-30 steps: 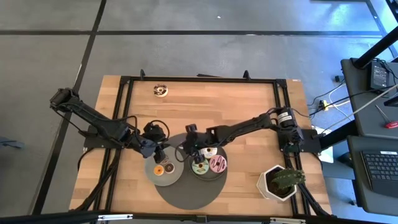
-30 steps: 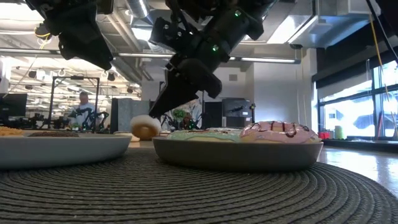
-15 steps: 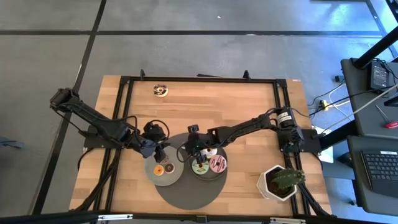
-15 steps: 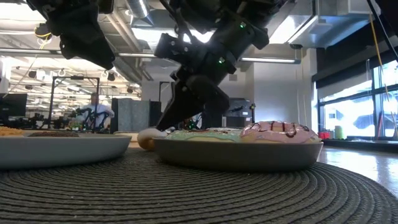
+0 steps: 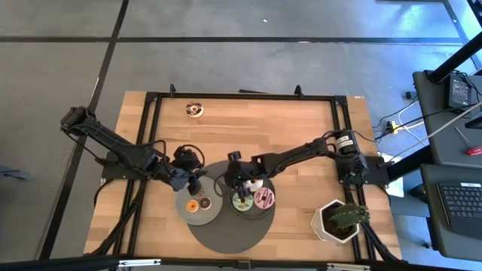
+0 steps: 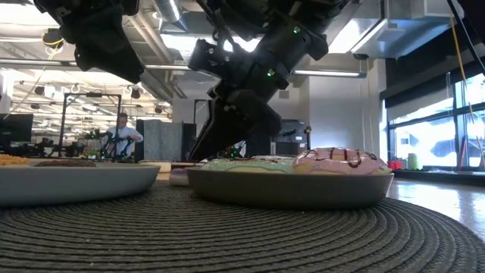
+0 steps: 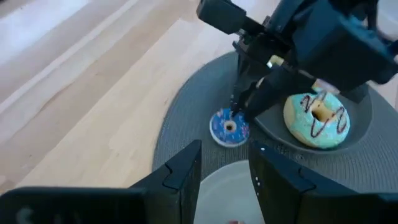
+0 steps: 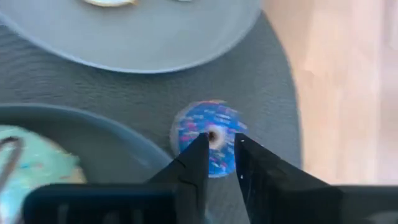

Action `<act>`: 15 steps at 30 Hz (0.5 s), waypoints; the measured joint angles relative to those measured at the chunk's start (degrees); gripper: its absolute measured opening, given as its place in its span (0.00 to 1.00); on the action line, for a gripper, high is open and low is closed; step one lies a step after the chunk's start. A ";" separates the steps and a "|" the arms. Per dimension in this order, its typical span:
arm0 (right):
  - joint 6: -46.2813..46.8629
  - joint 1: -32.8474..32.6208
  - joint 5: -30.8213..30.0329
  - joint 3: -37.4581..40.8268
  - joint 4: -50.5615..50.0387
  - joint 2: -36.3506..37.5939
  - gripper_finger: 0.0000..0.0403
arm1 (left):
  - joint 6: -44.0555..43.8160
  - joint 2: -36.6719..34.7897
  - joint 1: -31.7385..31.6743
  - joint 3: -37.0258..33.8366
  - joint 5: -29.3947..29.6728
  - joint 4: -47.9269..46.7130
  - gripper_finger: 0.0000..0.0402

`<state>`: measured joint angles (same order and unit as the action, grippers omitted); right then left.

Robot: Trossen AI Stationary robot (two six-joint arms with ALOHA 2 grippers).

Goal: Pick & Place donuts
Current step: Put the small blue donut on the gray plate

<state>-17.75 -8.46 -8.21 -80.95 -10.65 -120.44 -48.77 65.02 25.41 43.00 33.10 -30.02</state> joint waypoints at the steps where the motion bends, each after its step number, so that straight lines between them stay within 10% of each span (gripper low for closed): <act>1: 0.88 0.01 -1.07 0.00 -0.12 0.09 0.21 | 0.02 0.02 0.00 0.00 0.61 0.38 0.32; 15: 8.72 2.04 5.32 15.73 -2.44 21.73 0.25 | 24.40 9.58 -1.22 -0.04 -2.11 21.08 0.32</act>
<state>-9.03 -6.42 -2.89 -65.21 -13.08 -98.71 -24.37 74.60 24.19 42.96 30.99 -8.94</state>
